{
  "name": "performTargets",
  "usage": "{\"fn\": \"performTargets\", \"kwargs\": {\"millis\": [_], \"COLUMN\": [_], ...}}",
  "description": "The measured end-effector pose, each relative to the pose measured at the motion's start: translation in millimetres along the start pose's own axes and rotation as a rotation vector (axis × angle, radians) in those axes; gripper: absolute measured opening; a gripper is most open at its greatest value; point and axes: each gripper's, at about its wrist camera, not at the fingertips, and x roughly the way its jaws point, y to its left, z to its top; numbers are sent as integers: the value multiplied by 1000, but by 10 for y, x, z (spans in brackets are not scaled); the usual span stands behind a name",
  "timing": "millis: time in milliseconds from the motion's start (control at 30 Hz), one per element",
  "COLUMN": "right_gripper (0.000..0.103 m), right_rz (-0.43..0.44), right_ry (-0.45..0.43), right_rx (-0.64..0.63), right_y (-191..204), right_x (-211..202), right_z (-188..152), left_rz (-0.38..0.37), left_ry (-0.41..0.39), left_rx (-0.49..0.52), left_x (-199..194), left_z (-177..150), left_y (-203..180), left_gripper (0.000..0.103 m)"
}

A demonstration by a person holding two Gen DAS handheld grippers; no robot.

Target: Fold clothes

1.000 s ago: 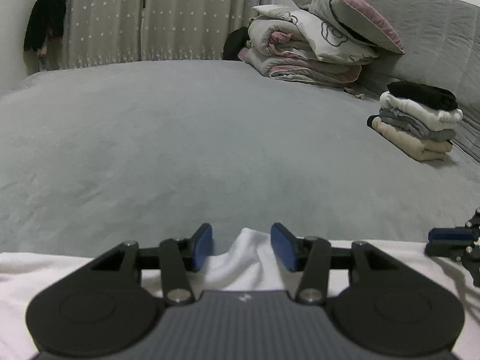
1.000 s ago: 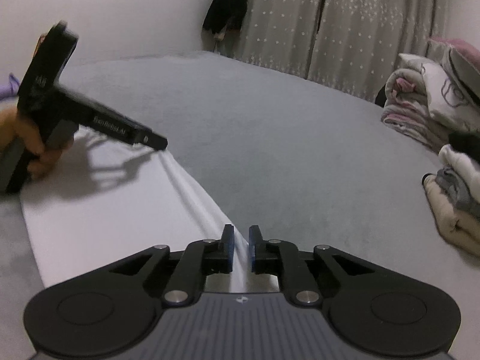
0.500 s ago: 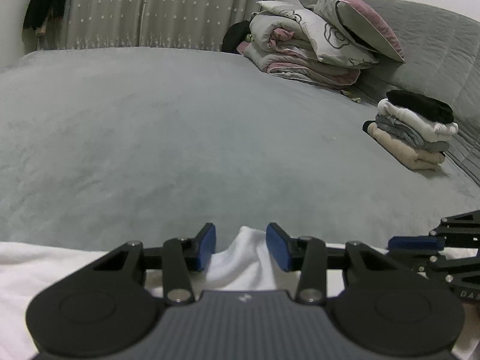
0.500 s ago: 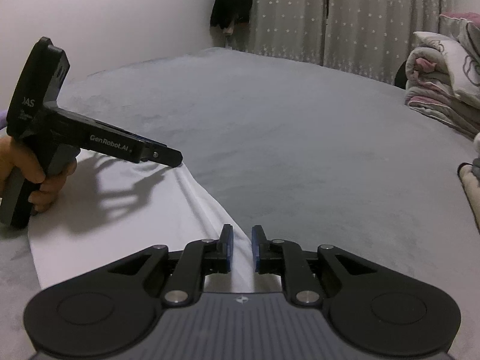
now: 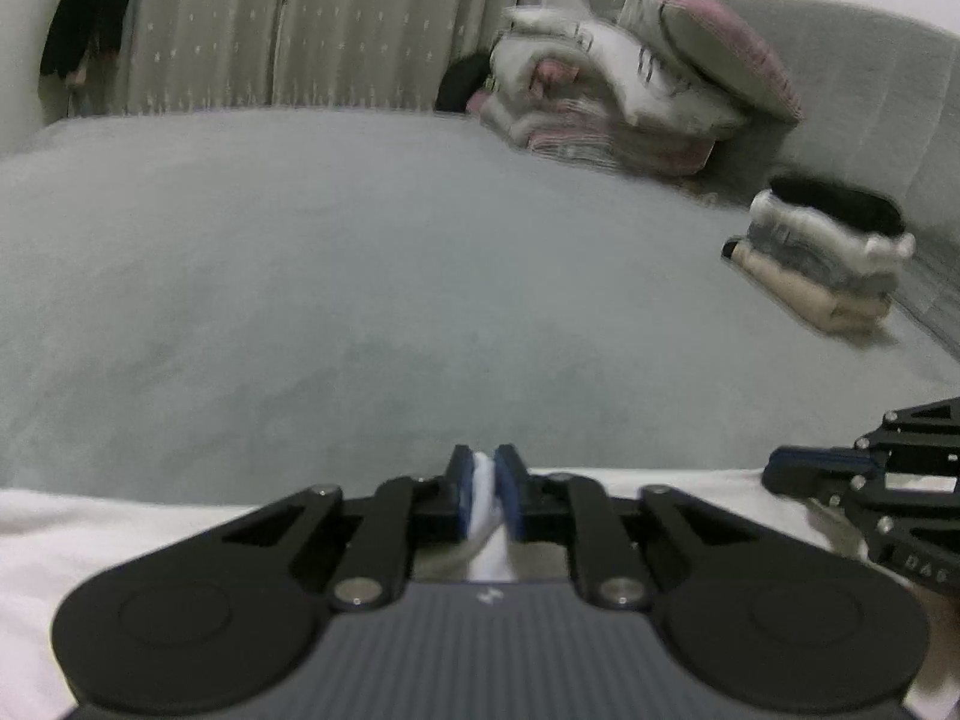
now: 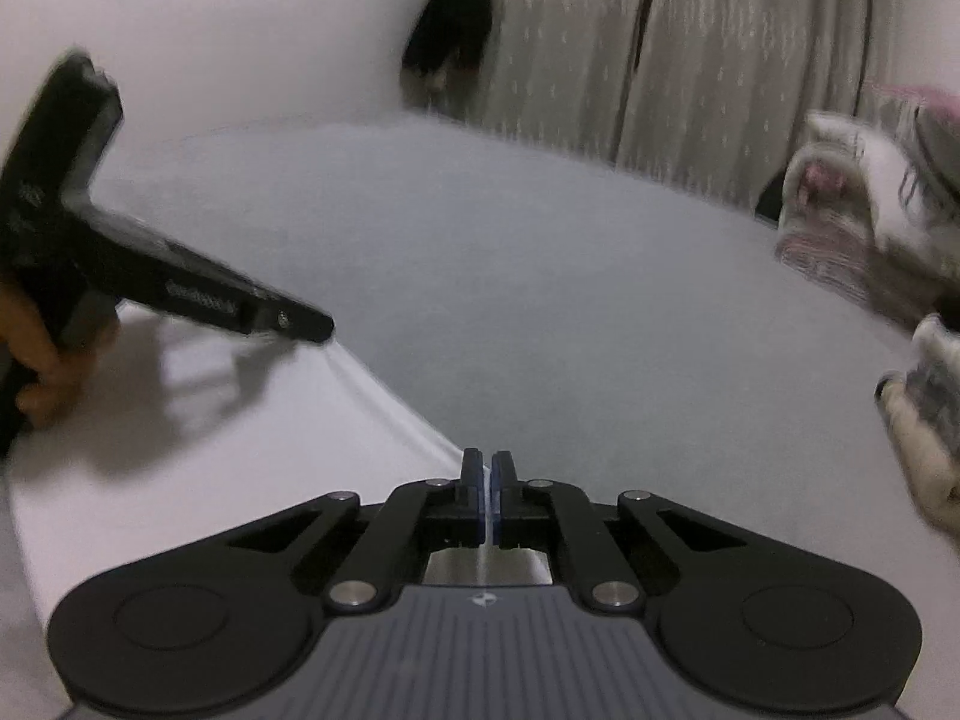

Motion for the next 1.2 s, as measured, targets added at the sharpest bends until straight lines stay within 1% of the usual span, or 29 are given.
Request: {"fn": "performTargets", "kwargs": {"millis": [33, 100, 167, 200, 333, 400, 533, 633, 767, 867, 933, 1100, 1200], "right_gripper": [5, 5, 7, 9, 18, 19, 19, 19, 19, 19, 19, 19, 18], "right_rz": [-3, -12, -20, -21, -19, -2, 40, 72, 130, 158, 167, 211, 199], "right_ry": [5, 10, 8, 7, -15, -23, -27, -26, -13, 4, 9, 6, 31], "right_rx": [-2, -4, 2, 3, -13, -19, -29, -10, 83, 146, 175, 162, 129], "right_y": [5, 7, -1, -3, 56, 104, 204, 242, 200, 168, 149, 273, 342], "right_x": [18, 20, -4, -21, -112, -159, -154, -138, -100, -48, -5, 16, 110], "right_z": [-6, -1, 2, 6, 42, 65, 113, 159, 255, 281, 275, 300, 277], "left_rz": [2, 7, 33, 47, 47, 31, 16, 7, -14, -42, -54, -75, -93], "left_ry": [9, 5, -10, -20, -51, -59, -46, -39, -26, -6, -10, -14, 8], "left_rx": [-1, 3, 7, 9, 5, 10, 41, 50, 67, 81, 78, 71, 94], "left_x": [20, 11, -30, -57, -188, -247, -292, -375, -498, -586, -669, -892, -962], "left_z": [3, 7, 17, 22, 45, 51, -10, -100, -239, -367, -422, -551, -625], "left_y": [2, -6, -30, -41, -58, -71, -110, -93, -62, -38, -11, 74, 94], "left_gripper": [16, 23, 43, 46, 47, 47, 48, 48, 48, 48, 48, 49, 55]}}
